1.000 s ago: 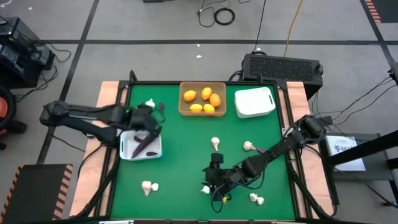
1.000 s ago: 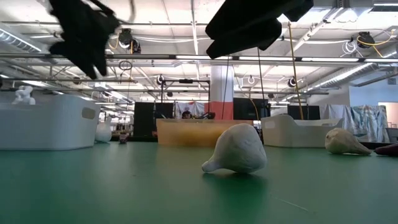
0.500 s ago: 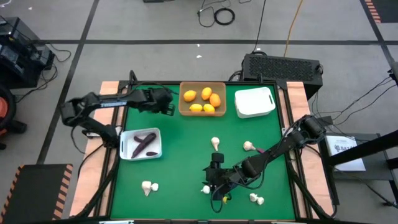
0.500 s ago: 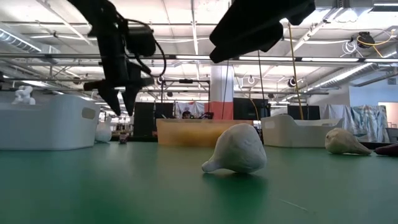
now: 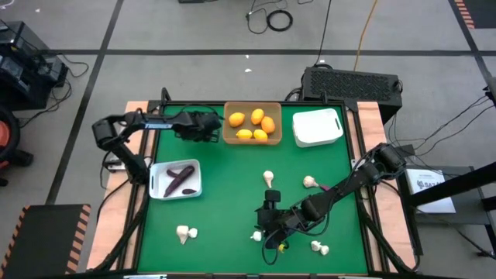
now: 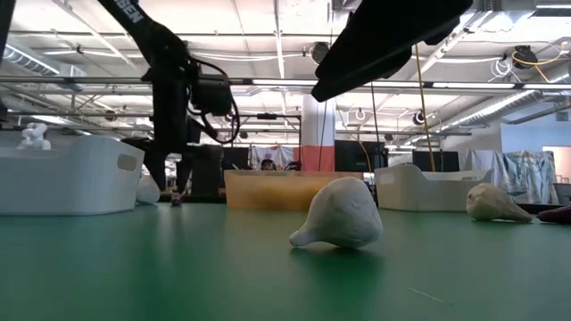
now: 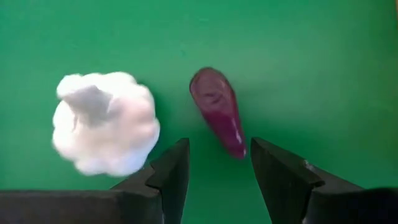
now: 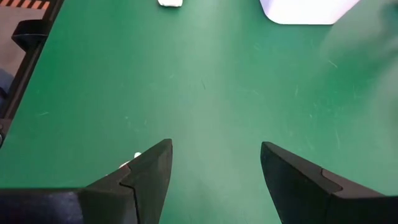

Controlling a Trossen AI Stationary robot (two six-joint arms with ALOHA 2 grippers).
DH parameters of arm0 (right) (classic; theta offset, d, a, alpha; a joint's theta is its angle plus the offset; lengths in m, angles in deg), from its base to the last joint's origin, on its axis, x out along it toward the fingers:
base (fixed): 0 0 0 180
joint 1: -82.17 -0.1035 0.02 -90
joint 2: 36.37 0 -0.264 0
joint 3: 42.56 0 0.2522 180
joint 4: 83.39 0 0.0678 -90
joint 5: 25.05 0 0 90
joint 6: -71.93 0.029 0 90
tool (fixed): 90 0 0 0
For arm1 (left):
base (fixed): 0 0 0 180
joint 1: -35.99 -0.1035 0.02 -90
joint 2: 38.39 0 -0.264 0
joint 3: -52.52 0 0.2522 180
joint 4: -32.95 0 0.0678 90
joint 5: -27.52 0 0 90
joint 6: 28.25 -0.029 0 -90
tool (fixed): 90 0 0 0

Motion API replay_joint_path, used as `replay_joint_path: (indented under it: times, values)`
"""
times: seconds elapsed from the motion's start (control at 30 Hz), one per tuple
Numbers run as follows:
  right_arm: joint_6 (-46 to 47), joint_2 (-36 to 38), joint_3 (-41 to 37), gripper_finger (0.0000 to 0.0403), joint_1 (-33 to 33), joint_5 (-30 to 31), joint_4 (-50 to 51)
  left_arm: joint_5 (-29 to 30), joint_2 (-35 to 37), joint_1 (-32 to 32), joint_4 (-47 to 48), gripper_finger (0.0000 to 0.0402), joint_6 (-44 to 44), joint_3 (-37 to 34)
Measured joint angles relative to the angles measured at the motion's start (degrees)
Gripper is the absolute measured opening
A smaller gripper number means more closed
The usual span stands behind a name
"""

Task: Sort produce into baskets
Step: Put the eggplant into the left white bin

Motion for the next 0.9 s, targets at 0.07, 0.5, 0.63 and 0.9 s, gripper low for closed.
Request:
replay_joint_path:
  times: [0.07, 0.5, 0.63, 0.9]
  values:
    - [0.0, 0.0, 0.0, 0.0235, 0.0, 0.0, 0.0, 0.0, -0.3, 0.0, -1.8, 0.0178, 0.2, 0.0]
    - [-0.4, 0.0, 0.0, 0.0235, -0.1, -0.3, 0.1, 1.0, -1.5, 0.1, -4.1, 0.0178, 10.3, -0.3]
    - [-0.4, 0.0, 0.0, 0.0235, -0.3, -0.3, 0.1, 0.6, -3.6, 0.1, -4.3, 0.0178, 10.7, -0.4]
    - [-1.0, 0.0, 0.0, 0.0235, -1.4, -0.3, 0.2, 1.4, -5.2, 0.1, -5.4, 0.0178, 10.7, -0.4]
